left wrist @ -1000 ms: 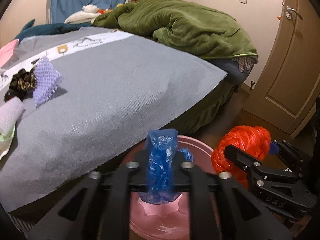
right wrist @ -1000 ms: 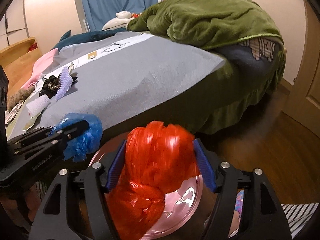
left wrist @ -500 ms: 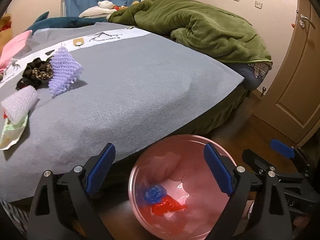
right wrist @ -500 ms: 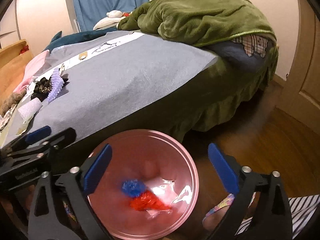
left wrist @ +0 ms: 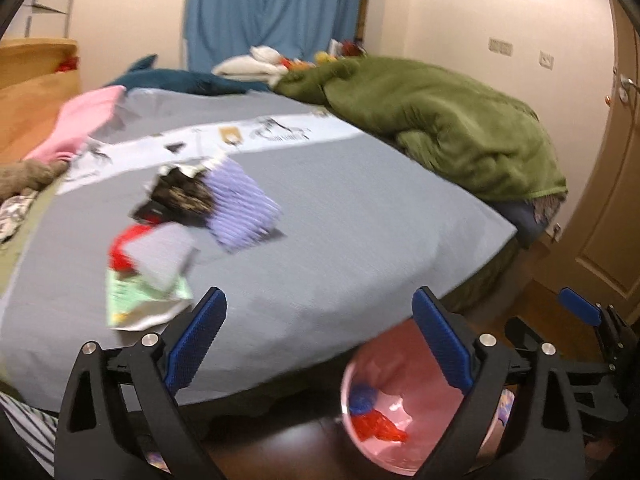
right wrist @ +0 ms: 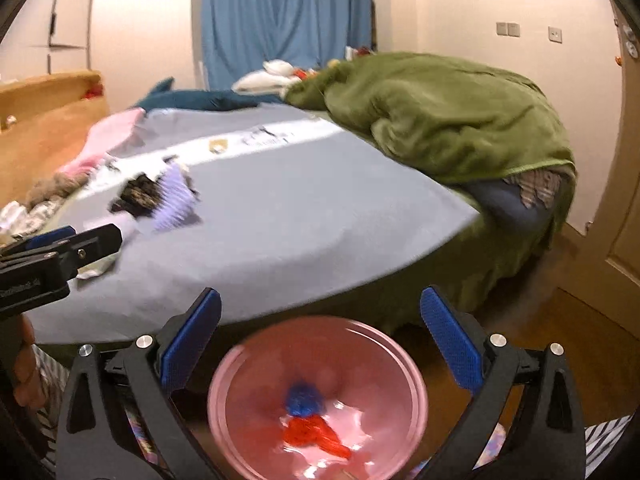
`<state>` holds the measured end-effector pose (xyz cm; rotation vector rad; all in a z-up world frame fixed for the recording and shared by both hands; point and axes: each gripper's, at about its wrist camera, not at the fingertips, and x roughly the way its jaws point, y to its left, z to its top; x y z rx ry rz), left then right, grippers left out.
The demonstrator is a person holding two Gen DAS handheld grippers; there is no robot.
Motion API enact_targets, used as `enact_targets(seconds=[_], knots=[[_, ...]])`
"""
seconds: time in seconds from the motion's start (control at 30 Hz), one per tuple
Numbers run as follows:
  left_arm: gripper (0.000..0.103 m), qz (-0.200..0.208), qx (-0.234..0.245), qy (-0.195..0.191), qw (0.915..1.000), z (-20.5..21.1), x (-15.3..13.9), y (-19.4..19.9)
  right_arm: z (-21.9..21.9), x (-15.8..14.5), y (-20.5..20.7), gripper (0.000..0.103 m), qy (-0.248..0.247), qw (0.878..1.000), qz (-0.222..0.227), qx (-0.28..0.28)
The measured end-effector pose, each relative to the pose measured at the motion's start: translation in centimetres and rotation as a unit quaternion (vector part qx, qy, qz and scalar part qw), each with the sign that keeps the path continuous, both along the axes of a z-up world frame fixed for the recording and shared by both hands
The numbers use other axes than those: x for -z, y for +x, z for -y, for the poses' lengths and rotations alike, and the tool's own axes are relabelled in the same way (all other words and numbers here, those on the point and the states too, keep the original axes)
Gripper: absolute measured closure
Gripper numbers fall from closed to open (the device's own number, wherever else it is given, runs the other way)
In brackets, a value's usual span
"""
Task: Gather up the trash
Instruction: 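Move both tools back over the trash pile on the bed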
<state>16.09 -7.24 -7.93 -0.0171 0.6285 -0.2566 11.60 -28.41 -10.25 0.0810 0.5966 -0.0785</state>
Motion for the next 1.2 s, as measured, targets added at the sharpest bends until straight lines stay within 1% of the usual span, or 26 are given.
enact_targets(seconds=[0.13, 0.37, 0.47, 0.63, 0.87, 1.2], knots=[[0.009, 0.021, -0.022, -0.002, 0.9995, -2.1, -1.5, -0.9, -1.7, -1.6, 0.0, 0.005, 0.024, 0.999, 0.023, -0.022], [0.009, 0.062, -0.056, 0.014, 0.9964, -5.0, -3.3, -1.9, -4.9, -3.2, 1.0, 0.005, 0.063, 0.993, 0.038, -0.091], [0.009, 0.07, -0.068, 0.016, 0.9951, -6.0, -3.6, -1.9, -6.4, -3.8, 1.1, 0.005, 0.049, 0.993, 0.045, -0.1], [0.009, 0.07, -0.084, 0.011, 0.994, -7.8, -3.6, -1.6, -8.3, -4.5, 1.5, 0.005, 0.014, 0.992, 0.065, -0.103], [0.009, 0.065, -0.108, 0.006, 0.992, -9.9, -3.3, -0.9, -9.5, -4.4, 2.5, 0.005, 0.006, 0.992, 0.058, -0.111], [0.009, 0.059, -0.131, 0.004, 0.9896, -11.6, -2.9, 0.4, -11.0, -4.1, 4.3, 0.005, 0.0, 0.991, 0.056, -0.121]])
